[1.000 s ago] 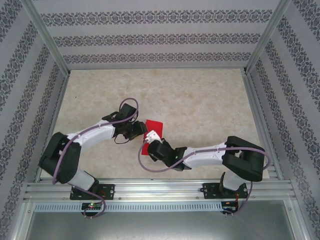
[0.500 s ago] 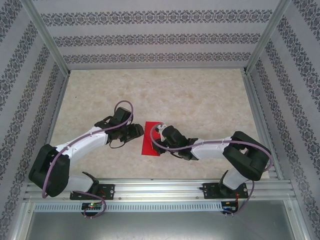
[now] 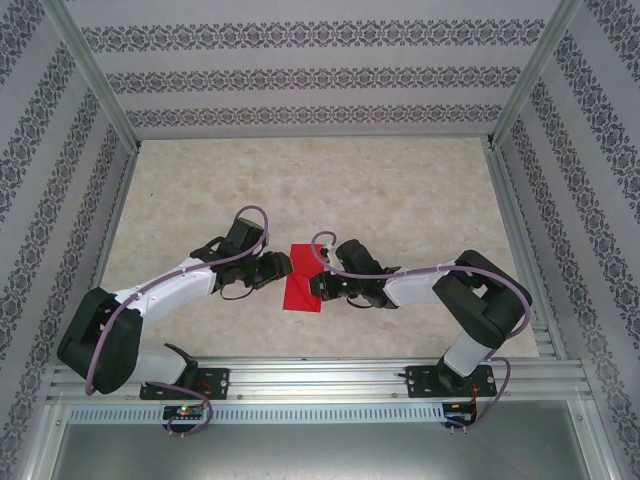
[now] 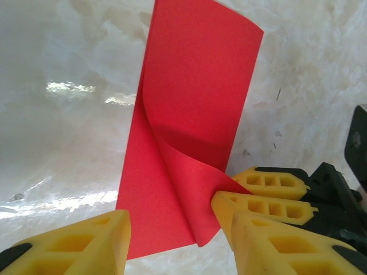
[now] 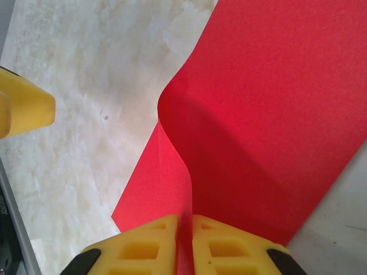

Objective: Fold a paper plane with a square sheet of paper (pick it up from the middle)
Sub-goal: Fold the triangle a second time at the center of the table.

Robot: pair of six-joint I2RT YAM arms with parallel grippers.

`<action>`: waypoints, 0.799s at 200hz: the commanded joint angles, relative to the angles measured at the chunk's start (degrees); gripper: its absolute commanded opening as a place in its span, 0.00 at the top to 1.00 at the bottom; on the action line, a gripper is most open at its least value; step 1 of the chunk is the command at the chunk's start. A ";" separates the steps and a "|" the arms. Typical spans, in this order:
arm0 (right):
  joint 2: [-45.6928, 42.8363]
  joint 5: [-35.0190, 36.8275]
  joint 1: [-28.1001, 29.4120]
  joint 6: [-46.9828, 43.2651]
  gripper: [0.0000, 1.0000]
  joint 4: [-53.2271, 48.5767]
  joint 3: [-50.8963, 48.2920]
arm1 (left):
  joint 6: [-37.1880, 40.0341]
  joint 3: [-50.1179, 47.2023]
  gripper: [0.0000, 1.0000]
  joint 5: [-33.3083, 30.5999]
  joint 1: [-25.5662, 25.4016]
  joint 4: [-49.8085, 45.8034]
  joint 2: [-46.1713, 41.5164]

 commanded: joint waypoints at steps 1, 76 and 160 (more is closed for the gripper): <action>0.93 -2.56 -0.89 0.99 0.86 1.80 -0.42 | 0.46 0.27 0.50 1.66 -1.60 2.68 1.33; 2.49 -4.77 -2.57 -0.58 0.85 -1.08 1.67 | 0.23 1.18 0.54 1.42 -3.93 3.46 4.50; 2.57 -6.50 -4.04 -4.00 0.85 -7.51 4.87 | -0.84 0.11 0.68 0.06 -5.19 4.39 7.22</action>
